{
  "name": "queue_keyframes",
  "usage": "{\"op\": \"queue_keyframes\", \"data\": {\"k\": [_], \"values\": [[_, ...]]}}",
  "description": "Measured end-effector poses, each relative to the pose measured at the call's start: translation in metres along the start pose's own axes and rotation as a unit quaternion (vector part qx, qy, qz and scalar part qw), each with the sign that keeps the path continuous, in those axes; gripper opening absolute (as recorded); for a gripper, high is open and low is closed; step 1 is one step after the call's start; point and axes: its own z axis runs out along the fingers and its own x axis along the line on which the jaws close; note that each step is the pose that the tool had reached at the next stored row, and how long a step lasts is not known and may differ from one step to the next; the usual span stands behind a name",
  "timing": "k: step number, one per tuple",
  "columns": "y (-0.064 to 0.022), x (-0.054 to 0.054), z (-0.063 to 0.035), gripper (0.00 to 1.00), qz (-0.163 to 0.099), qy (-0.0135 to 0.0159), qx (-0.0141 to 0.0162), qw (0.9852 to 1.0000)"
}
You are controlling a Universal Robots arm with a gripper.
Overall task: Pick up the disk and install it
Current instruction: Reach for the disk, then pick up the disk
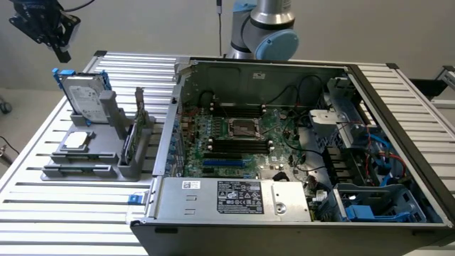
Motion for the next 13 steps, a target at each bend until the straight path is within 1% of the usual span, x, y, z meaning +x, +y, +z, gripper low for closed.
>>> {"op": "queue_keyframes", "data": {"k": [11, 12, 13], "values": [[0.0000, 0.0000, 0.0000, 0.11, 0.000, 0.0000, 0.0000, 1.0000], [0.0000, 0.0002, 0.0000, 0.11, 0.000, 0.0001, -0.0004, 1.0000], [-0.0001, 0.0009, 0.0000, 0.11, -0.001, 0.0001, -0.0015, 1.0000]]}}
